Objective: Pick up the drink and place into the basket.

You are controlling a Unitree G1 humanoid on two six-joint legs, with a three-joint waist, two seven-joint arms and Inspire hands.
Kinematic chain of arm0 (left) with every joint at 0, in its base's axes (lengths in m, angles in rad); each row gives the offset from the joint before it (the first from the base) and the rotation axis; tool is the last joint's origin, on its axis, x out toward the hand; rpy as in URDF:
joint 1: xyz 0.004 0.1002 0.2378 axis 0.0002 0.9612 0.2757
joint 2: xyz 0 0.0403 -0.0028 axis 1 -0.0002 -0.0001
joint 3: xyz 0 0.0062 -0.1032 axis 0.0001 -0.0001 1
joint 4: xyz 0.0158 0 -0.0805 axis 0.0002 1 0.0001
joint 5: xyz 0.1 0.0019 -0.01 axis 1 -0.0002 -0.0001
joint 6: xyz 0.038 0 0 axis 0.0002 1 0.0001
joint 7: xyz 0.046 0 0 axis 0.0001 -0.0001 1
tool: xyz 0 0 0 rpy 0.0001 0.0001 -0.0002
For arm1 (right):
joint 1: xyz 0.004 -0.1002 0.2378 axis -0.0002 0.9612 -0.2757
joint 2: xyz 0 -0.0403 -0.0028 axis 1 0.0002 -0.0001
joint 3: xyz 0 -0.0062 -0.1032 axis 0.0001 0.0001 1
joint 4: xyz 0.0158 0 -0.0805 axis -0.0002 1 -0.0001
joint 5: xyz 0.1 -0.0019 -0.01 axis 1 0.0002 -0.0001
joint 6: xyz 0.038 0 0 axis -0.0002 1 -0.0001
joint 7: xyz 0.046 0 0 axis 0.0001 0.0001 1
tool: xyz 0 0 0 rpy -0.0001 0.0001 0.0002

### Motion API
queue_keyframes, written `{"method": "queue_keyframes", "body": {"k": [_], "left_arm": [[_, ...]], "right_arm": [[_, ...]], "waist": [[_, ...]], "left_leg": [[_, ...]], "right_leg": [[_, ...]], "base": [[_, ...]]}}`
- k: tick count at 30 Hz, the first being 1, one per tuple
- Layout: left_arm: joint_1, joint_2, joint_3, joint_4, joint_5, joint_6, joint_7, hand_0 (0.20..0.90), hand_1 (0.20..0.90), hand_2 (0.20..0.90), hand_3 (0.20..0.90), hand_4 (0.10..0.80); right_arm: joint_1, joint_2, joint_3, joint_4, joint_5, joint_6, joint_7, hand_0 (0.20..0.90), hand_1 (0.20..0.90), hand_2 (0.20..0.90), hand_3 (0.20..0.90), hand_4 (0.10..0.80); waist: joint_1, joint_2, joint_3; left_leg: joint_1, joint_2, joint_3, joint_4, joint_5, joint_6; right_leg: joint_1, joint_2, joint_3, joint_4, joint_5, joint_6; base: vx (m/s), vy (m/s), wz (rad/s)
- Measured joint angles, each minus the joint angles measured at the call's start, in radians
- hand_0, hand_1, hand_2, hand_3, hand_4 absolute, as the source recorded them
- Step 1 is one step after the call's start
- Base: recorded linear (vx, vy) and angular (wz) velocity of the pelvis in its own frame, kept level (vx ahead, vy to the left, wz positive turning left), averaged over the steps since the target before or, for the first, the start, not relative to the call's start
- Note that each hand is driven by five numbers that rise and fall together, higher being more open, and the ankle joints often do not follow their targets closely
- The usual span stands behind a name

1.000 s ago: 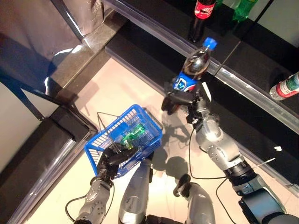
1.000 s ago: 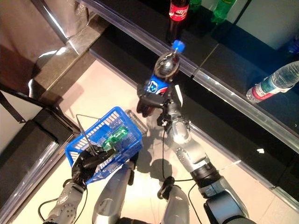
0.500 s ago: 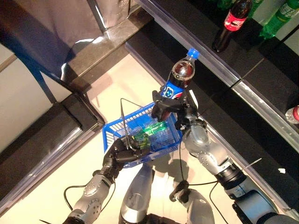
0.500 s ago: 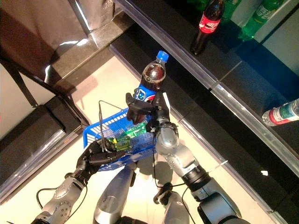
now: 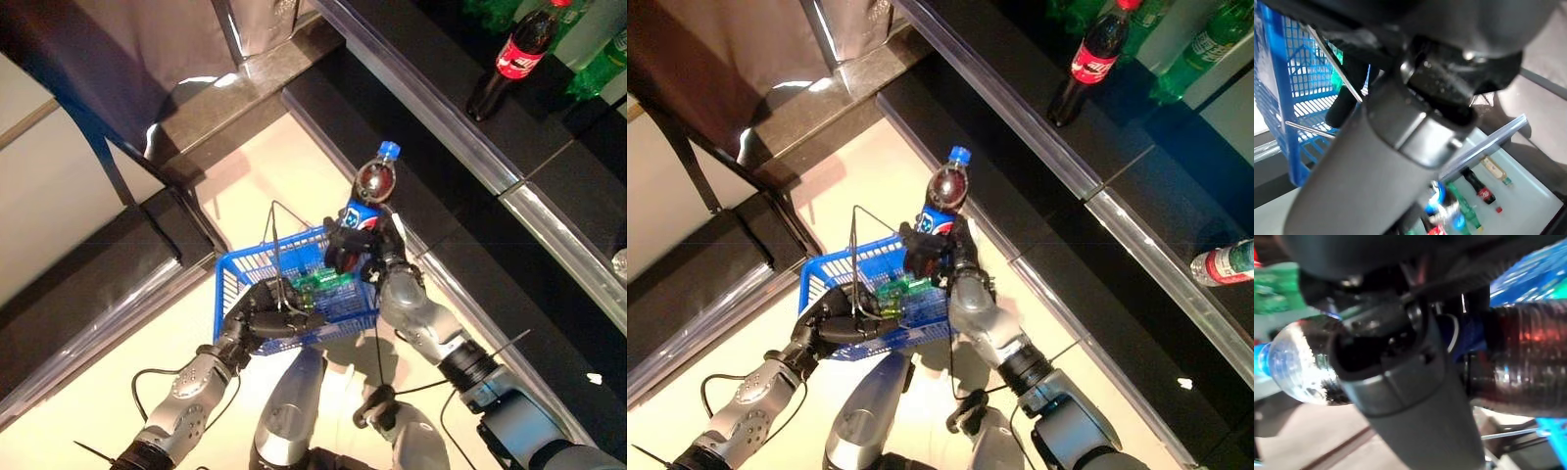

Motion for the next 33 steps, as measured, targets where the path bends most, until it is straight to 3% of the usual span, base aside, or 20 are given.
{"method": "queue_keyframes", "body": {"k": [10, 19, 23, 33], "left_arm": [[-0.007, 0.005, -0.001, -0.013, -0.018, 0.004, -0.083, 0.300, 0.300, 0.300, 0.200, 0.100], [-0.023, 0.012, 0.004, -0.033, -0.019, 0.030, -0.148, 0.300, 0.300, 0.300, 0.200, 0.100], [-0.022, 0.024, 0.006, -0.043, -0.018, 0.036, -0.170, 0.300, 0.300, 0.300, 0.200, 0.100], [-0.023, 0.033, 0.006, -0.059, 0.012, 0.071, -0.207, 0.300, 0.300, 0.300, 0.200, 0.100]], "right_arm": [[-0.002, 0.018, 0.025, 0.107, -0.016, 0.003, 0.038, 0.300, 0.300, 0.300, 0.200, 0.100], [-0.069, 0.031, 0.028, 0.349, -0.105, 0.044, 0.098, 0.300, 0.300, 0.300, 0.200, 0.100], [-0.063, 0.035, 0.061, 0.444, -0.171, 0.073, 0.143, 0.300, 0.300, 0.300, 0.200, 0.100], [-0.096, 0.080, 0.097, 0.615, -0.542, 0.095, 0.241, 0.300, 0.300, 0.300, 0.200, 0.100]], "waist": [[0.025, 0.002, 0.000], [0.053, 0.002, 0.000], [0.064, 0.003, 0.000], [0.071, 0.005, 0.000]], "left_leg": [[-0.012, -0.014, -0.021, -0.009, 0.006, -0.002], [-0.011, -0.028, -0.045, -0.010, 0.006, -0.001], [-0.011, -0.035, -0.051, -0.010, 0.005, -0.001], [-0.013, -0.039, -0.067, -0.011, 0.002, -0.006]], "right_leg": [[-0.014, -0.011, -0.003, 0.021, -0.025, 0.004], [0.001, -0.026, -0.025, 0.017, -0.036, 0.007], [0.002, -0.033, -0.028, 0.027, -0.044, 0.008], [0.005, -0.038, -0.048, 0.037, -0.053, 0.006]], "base": [[0.018, -0.016, 0.06], [0.017, 0.006, 0.08], [0.016, -0.019, 0.07], [0.000, -0.005, 0.04]]}}
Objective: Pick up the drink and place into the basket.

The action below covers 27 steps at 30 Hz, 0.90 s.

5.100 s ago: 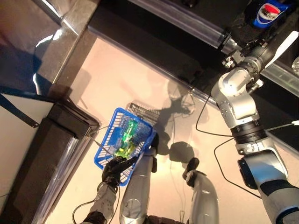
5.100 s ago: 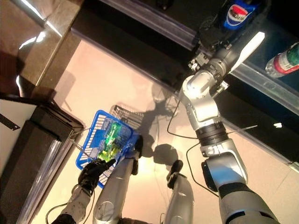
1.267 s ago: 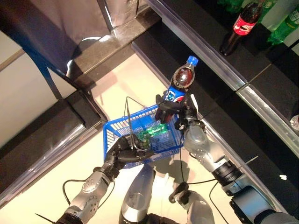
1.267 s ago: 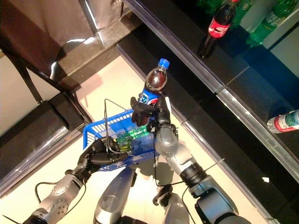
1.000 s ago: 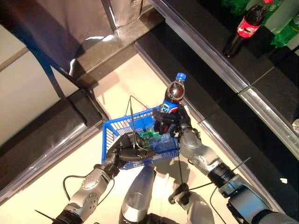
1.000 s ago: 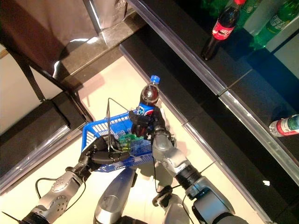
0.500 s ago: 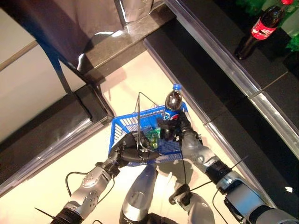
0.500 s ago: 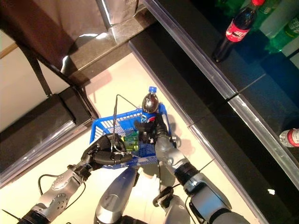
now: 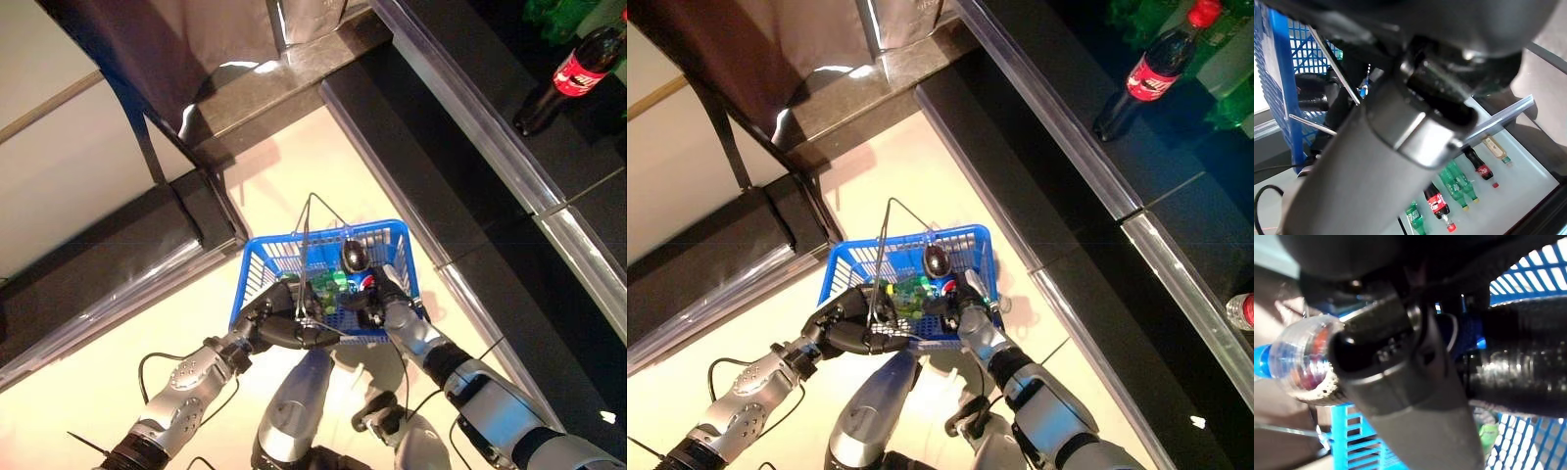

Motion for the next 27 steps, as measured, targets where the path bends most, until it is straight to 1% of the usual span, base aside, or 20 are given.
{"method": "queue_keyframes", "body": {"k": [5, 7, 8, 9, 12, 14, 18, 21, 24, 27], "left_arm": [[-0.002, 0.000, 0.001, -0.014, -0.001, 0.004, -0.004, 0.300, 0.300, 0.300, 0.200, 0.100], [-0.002, 0.000, 0.001, -0.014, -0.003, 0.004, -0.005, 0.300, 0.300, 0.300, 0.200, 0.100], [-0.004, 0.000, 0.001, -0.016, -0.003, 0.005, -0.009, 0.300, 0.300, 0.300, 0.200, 0.100], [-0.004, -0.001, 0.000, -0.017, -0.003, 0.007, -0.016, 0.300, 0.300, 0.300, 0.200, 0.100], [-0.005, 0.000, 0.000, -0.021, -0.003, 0.010, -0.036, 0.300, 0.300, 0.300, 0.200, 0.100], [-0.012, 0.006, -0.004, -0.034, -0.003, 0.012, -0.053, 0.300, 0.300, 0.300, 0.200, 0.100], [-0.025, 0.012, -0.007, -0.061, -0.003, 0.013, -0.075, 0.300, 0.300, 0.300, 0.200, 0.100], [-0.042, 0.020, -0.007, -0.064, -0.003, 0.013, -0.078, 0.300, 0.300, 0.300, 0.200, 0.100], [-0.063, 0.034, -0.027, -0.064, -0.003, 0.013, -0.078, 0.300, 0.300, 0.300, 0.200, 0.100], [-0.064, 0.036, -0.036, -0.064, -0.003, 0.013, -0.078, 0.300, 0.300, 0.300, 0.200, 0.100]], "right_arm": [[-0.017, -0.006, 0.036, 0.026, -0.246, 0.022, 0.012, 0.300, 0.300, 0.300, 0.200, 0.100], [-0.030, -0.011, 0.061, 0.047, -0.335, 0.027, 0.040, 0.300, 0.300, 0.300, 0.200, 0.100], [-0.050, -0.016, 0.095, 0.074, -0.420, 0.040, 0.094, 0.300, 0.300, 0.300, 0.200, 0.100], [-0.058, -0.016, 0.109, 0.084, -0.453, 0.041, 0.124, 0.300, 0.300, 0.300, 0.200, 0.100], [-0.064, -0.017, 0.137, 0.099, -0.576, 0.044, 0.187, 0.300, 0.300, 0.300, 0.200, 0.100], [-0.081, -0.021, 0.186, 0.130, -0.665, 0.042, 0.235, 0.300, 0.300, 0.300, 0.200, 0.100], [-0.111, -0.034, 0.234, 0.142, -0.753, 0.041, 0.286, 0.300, 0.300, 0.300, 0.200, 0.100], [-0.132, -0.041, 0.244, 0.144, -0.793, 0.038, 0.295, 0.300, 0.300, 0.300, 0.200, 0.100], [-0.153, -0.043, 0.253, 0.160, -0.794, 0.034, 0.322, 0.300, 0.300, 0.300, 0.200, 0.100], [-0.155, -0.034, 0.253, 0.179, -0.792, 0.034, 0.329, 0.300, 0.300, 0.300, 0.200, 0.100]], "waist": [[0.006, 0.001, 0.000], [0.006, 0.001, 0.000], [0.008, 0.002, -0.001], [0.010, 0.002, -0.001], [0.025, 0.003, -0.001], [0.037, 0.003, -0.001], [0.045, 0.003, -0.001], [0.053, 0.003, -0.001], [0.063, 0.003, -0.001], [0.064, 0.003, -0.001]], "left_leg": [[-0.002, -0.001, -0.001, -0.001, 0.003, 0.004], [-0.002, -0.003, -0.001, -0.001, 0.002, 0.005], [-0.004, -0.003, -0.002, -0.001, 0.002, 0.005], [-0.005, -0.003, -0.003, -0.001, 0.002, 0.005], [-0.007, -0.004, -0.004, -0.001, 0.001, 0.004], [-0.010, -0.004, -0.008, 0.000, 0.001, 0.003], [-0.015, -0.008, -0.016, 0.000, 0.001, 0.003], [-0.015, -0.010, -0.016, 0.000, 0.001, 0.003], [-0.016, -0.014, -0.019, 0.001, 0.001, 0.004], [-0.017, -0.018, -0.022, 0.001, 0.001, 0.004]], "right_leg": [[-0.001, -0.007, -0.003, 0.001, -0.002, 0.003], [-0.001, -0.009, -0.003, 0.001, -0.003, 0.005], [-0.002, -0.009, -0.004, 0.001, -0.003, 0.005], [-0.003, -0.009, -0.006, 0.001, -0.003, 0.005], [-0.004, -0.010, -0.008, 0.001, -0.004, 0.006], [-0.004, -0.010, -0.014, 0.001, -0.006, 0.009], [-0.001, -0.013, -0.026, 0.002, -0.008, 0.010], [-0.001, -0.015, -0.027, 0.002, -0.008, 0.010], [-0.001, -0.019, -0.030, 0.006, -0.010, 0.014], [-0.001, -0.022, -0.032, 0.008, -0.011, 0.015]], "base": [[0.001, 0.002, 0.02], [0.000, 0.000, 0.00], [0.000, 0.000, 0.00], [0.000, 0.000, 0.00], [0.000, 0.000, 0.00], [0.030, -0.014, 0.07], [0.040, -0.002, 0.07], [0.022, 0.011, 0.01], [0.012, 0.005, 0.04], [0.001, 0.004, 0.03]]}}
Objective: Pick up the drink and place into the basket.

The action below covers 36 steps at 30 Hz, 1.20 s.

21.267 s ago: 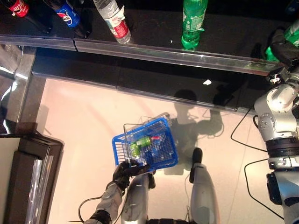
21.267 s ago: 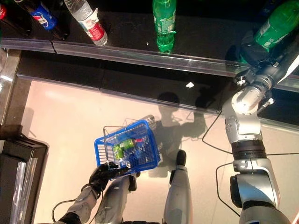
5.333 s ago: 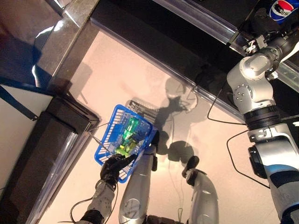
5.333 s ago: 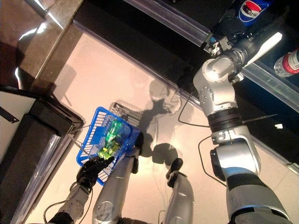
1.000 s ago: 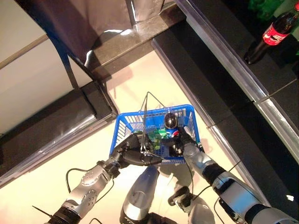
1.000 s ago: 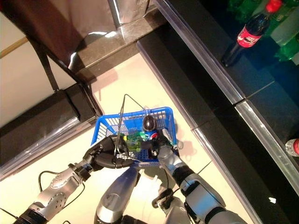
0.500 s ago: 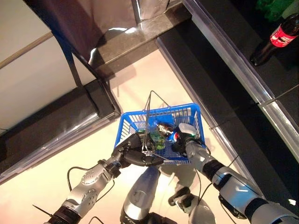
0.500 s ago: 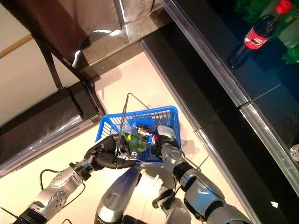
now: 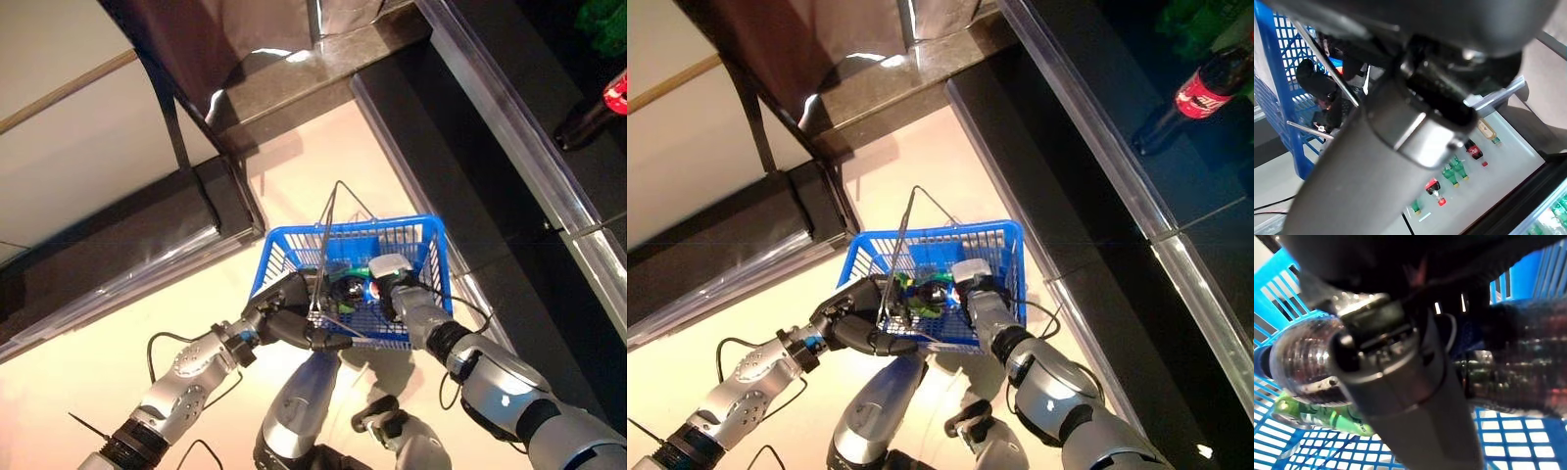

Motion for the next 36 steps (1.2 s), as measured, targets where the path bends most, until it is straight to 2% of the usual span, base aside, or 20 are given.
{"method": "queue_keyframes", "body": {"k": [1, 5, 11, 14, 18, 21, 22, 24, 30, 34, 36], "left_arm": [[0.000, 0.001, -0.004, 0.000, 0.000, 0.000, 0.000, 0.300, 0.300, 0.300, 0.200, 0.100], [0.000, 0.002, -0.008, 0.000, 0.004, 0.004, 0.004, 0.300, 0.300, 0.300, 0.200, 0.100], [0.000, 0.003, -0.008, 0.000, 0.003, 0.033, 0.049, 0.300, 0.300, 0.300, 0.200, 0.100], [0.000, 0.005, -0.004, 0.000, 0.003, 0.038, 0.059, 0.300, 0.300, 0.300, 0.200, 0.100], [0.001, 0.011, -0.003, 0.000, 0.003, 0.038, 0.059, 0.300, 0.300, 0.300, 0.200, 0.100], [0.010, 0.012, 0.008, 0.000, 0.004, 0.037, 0.063, 0.300, 0.300, 0.300, 0.200, 0.100], [0.019, 0.011, 0.021, -0.001, 0.004, 0.030, 0.066, 0.300, 0.300, 0.300, 0.200, 0.100], [0.038, 0.014, 0.045, 0.005, 0.017, 0.030, 0.102, 0.300, 0.300, 0.300, 0.200, 0.100], [0.082, 0.036, 0.090, 0.007, 0.039, 0.018, 0.142, 0.300, 0.300, 0.300, 0.200, 0.100], [0.122, 0.045, 0.096, 0.007, 0.040, -0.022, 0.162, 0.300, 0.300, 0.300, 0.200, 0.100], [0.135, 0.046, 0.105, 0.007, 0.040, -0.030, 0.163, 0.300, 0.300, 0.300, 0.200, 0.100]], "right_arm": [[0.002, 0.003, 0.000, 0.006, 0.002, 0.000, 0.001, 0.900, 0.900, 0.900, 0.900, 0.800], [0.003, 0.020, -0.007, 0.033, 0.066, 0.003, -0.023, 0.900, 0.900, 0.900, 0.900, 0.800], [0.008, 0.030, -0.093, 0.070, 0.234, -0.012, -0.086, 0.900, 0.900, 0.900, 0.900, 0.800], [0.028, 0.021, -0.147, 0.068, 0.311, -0.032, -0.113, 0.900, 0.900, 0.900, 0.900, 0.800], [0.047, -0.005, -0.155, 0.011, 0.401, -0.063, -0.143, 0.900, 0.900, 0.900, 0.900, 0.800], [0.107, -0.103, -0.157, -0.270, 0.487, -0.028, -0.174, 0.900, 0.900, 0.900, 0.900, 0.800], [0.142, -0.163, -0.160, -0.472, 0.513, 0.013, -0.194, 0.900, 0.900, 0.900, 0.900, 0.800], [0.159, -0.200, -0.182, -0.631, 0.520, 0.041, -0.224, 0.900, 0.900, 0.900, 0.900, 0.800], [0.262, -0.335, -0.269, -0.886, 0.523, 0.064, -0.238, 0.900, 0.900, 0.900, 0.900, 0.800], [0.340, -0.416, -0.320, -0.980, 0.548, 0.070, -0.237, 0.900, 0.900, 0.900, 0.900, 0.800], [0.369, -0.430, -0.336, -1.016, 0.570, 0.069, -0.235, 0.900, 0.900, 0.900, 0.900, 0.800]], "waist": [[0.000, 0.000, 0.000], [-0.005, 0.000, 0.000], [-0.006, 0.000, 0.000], [-0.008, 0.000, 0.000], [-0.017, -0.001, 0.000], [-0.043, -0.005, 0.001], [-0.059, -0.006, 0.002], [-0.093, -0.020, 0.002], [-0.148, -0.068, 0.001], [-0.181, -0.078, 0.001], [-0.195, -0.080, 0.001]], "left_leg": [[-0.001, -0.001, -0.001, 0.000, 0.000, 0.000], [-0.011, 0.000, -0.004, 0.001, 0.000, 0.000], [-0.020, -0.001, -0.006, 0.002, 0.002, -0.001], [-0.020, 0.001, -0.006, 0.002, 0.002, -0.001], [-0.022, 0.006, -0.005, 0.002, 0.002, -0.002], [-0.038, 0.017, 0.001, 0.006, 0.003, -0.003], [-0.059, 0.020, 0.012, 0.017, 0.004, -0.003], [-0.070, 0.026, 0.024, 0.021, 0.005, 0.000], [-0.075, 0.049, 0.066, 0.027, 0.000, 0.007], [-0.075, 0.053, 0.072, 0.029, -0.002, 0.009], [-0.075, 0.055, 0.072, 0.032, -0.002, 0.009]], "right_leg": [[-0.001, -0.001, -0.001, 0.001, 0.000, 0.000], [-0.010, -0.001, -0.003, 0.006, -0.003, -0.001], [-0.019, 0.000, -0.003, 0.006, -0.004, -0.001], [-0.019, 0.002, -0.002, 0.005, -0.003, -0.001], [-0.021, 0.007, -0.001, 0.003, -0.002, -0.003], [-0.036, 0.020, 0.005, -0.008, 0.009, -0.006], [-0.052, 0.029, 0.006, -0.013, 0.018, -0.009], [-0.072, 0.038, 0.030, -0.011, 0.025, -0.009], [-0.081, 0.062, 0.067, -0.043, 0.057, -0.012], [-0.086, 0.068, 0.084, -0.047, 0.069, -0.012], [-0.085, 0.070, 0.083, -0.047, 0.070, -0.012]], "base": [[0.000, 0.000, 0.00], [-0.004, 0.002, 0.01], [0.000, 0.000, 0.00], [0.000, 0.000, 0.00], [0.000, 0.000, 0.00], [-0.064, 0.052, -0.08], [-0.095, 0.051, -0.23], [-0.023, 0.020, -0.26], [-0.009, 0.017, -0.20], [0.004, -0.008, -0.10], [0.004, -0.007, -0.04]]}}
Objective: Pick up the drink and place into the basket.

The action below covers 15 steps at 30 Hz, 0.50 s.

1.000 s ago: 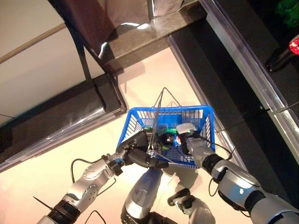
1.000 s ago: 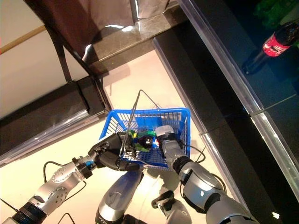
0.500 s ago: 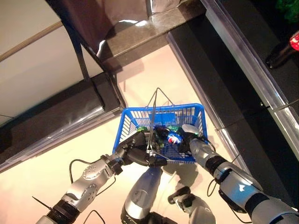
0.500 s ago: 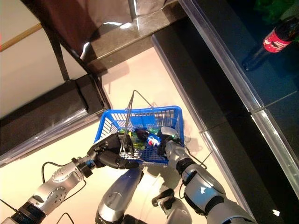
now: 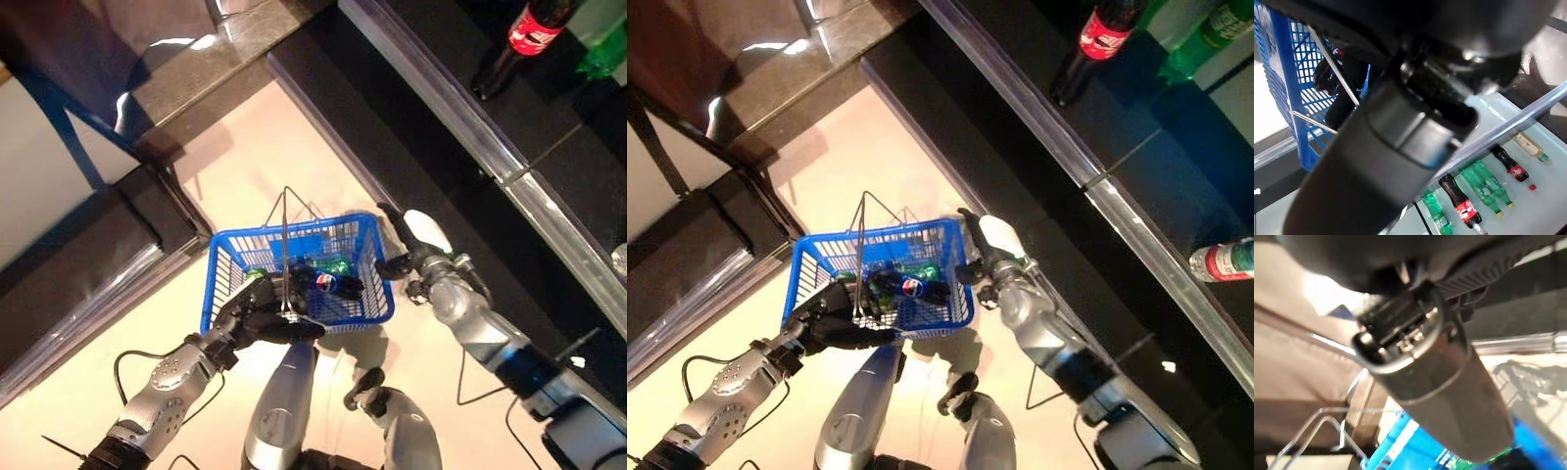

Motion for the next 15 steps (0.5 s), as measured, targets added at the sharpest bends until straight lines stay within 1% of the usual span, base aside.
{"method": "queue_keyframes", "body": {"k": [2, 4, 5, 8, 9, 12, 13, 14, 15], "left_arm": [[0.009, 0.000, 0.008, 0.001, 0.000, -0.008, 0.008, 0.300, 0.300, 0.300, 0.200, 0.100], [0.013, 0.000, 0.008, 0.002, 0.001, -0.016, 0.020, 0.300, 0.300, 0.300, 0.200, 0.100], [0.014, 0.000, 0.008, 0.006, 0.008, -0.021, 0.030, 0.300, 0.300, 0.300, 0.200, 0.100], [0.019, -0.006, 0.013, 0.022, 0.028, -0.040, 0.047, 0.300, 0.300, 0.300, 0.200, 0.100], [0.026, -0.004, 0.017, 0.034, 0.039, -0.047, 0.059, 0.300, 0.300, 0.300, 0.200, 0.100], [0.029, -0.009, 0.020, 0.069, 0.072, -0.054, 0.090, 0.300, 0.300, 0.300, 0.200, 0.100], [0.036, -0.015, 0.023, 0.085, 0.085, -0.057, 0.101, 0.300, 0.300, 0.300, 0.200, 0.100], [0.063, -0.029, 0.039, 0.109, 0.097, -0.060, 0.122, 0.300, 0.300, 0.300, 0.200, 0.100], [0.078, -0.046, 0.055, 0.131, 0.111, -0.063, 0.135, 0.300, 0.300, 0.300, 0.200, 0.100]], "right_arm": [[0.049, -0.014, -0.035, -0.076, 0.079, -0.021, 0.009, 0.900, 0.900, 0.900, 0.900, 0.800], [0.071, -0.018, -0.047, -0.117, 0.132, -0.041, 0.018, 0.900, 0.900, 0.900, 0.900, 0.800], [0.099, -0.018, -0.061, -0.159, 0.184, -0.068, 0.023, 0.900, 0.900, 0.900, 0.900, 0.800], [0.149, -0.017, -0.081, -0.219, 0.245, -0.127, 0.045, 0.900, 0.900, 0.900, 0.900, 0.800], [0.179, -0.018, -0.090, -0.245, 0.278, -0.160, 0.057, 0.900, 0.900, 0.900, 0.900, 0.800], [0.248, -0.015, -0.126, -0.256, 0.328, -0.214, 0.075, 0.900, 0.900, 0.900, 0.900, 0.800], [0.282, -0.013, -0.143, -0.252, 0.352, -0.234, 0.085, 0.900, 0.900, 0.900, 0.900, 0.800], [0.327, 0.007, -0.167, -0.242, 0.377, -0.252, 0.093, 0.900, 0.900, 0.900, 0.900, 0.800], [0.356, 0.020, -0.183, -0.239, 0.385, -0.263, 0.098, 0.900, 0.900, 0.900, 0.900, 0.800]], "waist": [[-0.006, -0.003, 0.000], [-0.011, -0.007, 0.000], [-0.012, -0.011, 0.000], [-0.023, -0.024, 0.000], [-0.032, -0.039, -0.001], [-0.036, -0.062, -0.002], [-0.043, -0.069, -0.003], [-0.051, -0.082, -0.005], [-0.058, -0.088, -0.006]], "left_leg": [[0.000, 0.007, 0.004, 0.003, 0.000, 0.000], [0.000, 0.012, 0.005, 0.004, 0.000, -0.001], [0.000, 0.016, 0.005, 0.004, 0.001, -0.002], [0.005, 0.023, 0.006, 0.005, 0.001, -0.003], [0.019, 0.026, 0.010, 0.004, 0.001, -0.003], [0.061, 0.032, 0.028, -0.012, -0.007, -0.004], [0.077, 0.037, 0.033, -0.020, -0.007, -0.004], [0.105, 0.045, 0.052, -0.034, -0.007, -0.004], [0.123, 0.048, 0.059, -0.046, -0.006, -0.004]], "right_leg": [[0.000, 0.007, 0.003, -0.002, 0.003, -0.003], [0.000, 0.011, 0.004, -0.002, 0.005, -0.005], [0.001, 0.016, 0.004, -0.004, 0.006, -0.008], [0.010, 0.025, 0.006, -0.013, 0.011, -0.011], [0.020, 0.028, 0.009, -0.018, 0.014, -0.012], [0.050, 0.036, 0.037, -0.036, 0.022, -0.010], [0.064, 0.040, 0.047, -0.048, 0.028, -0.009], [0.085, 0.049, 0.060, -0.072, 0.036, -0.008], [0.103, 0.056, 0.073, -0.092, 0.043, -0.008]], "base": [[-0.004, -0.042, -0.06], [-0.008, -0.050, -0.03], [-0.013, -0.064, -0.03], [-0.009, -0.048, -0.04], [0.003, -0.035, -0.09], [0.005, -0.039, -0.17], [0.008, -0.044, -0.24], [0.012, -0.046, -0.26], [0.021, -0.053, -0.31]]}}
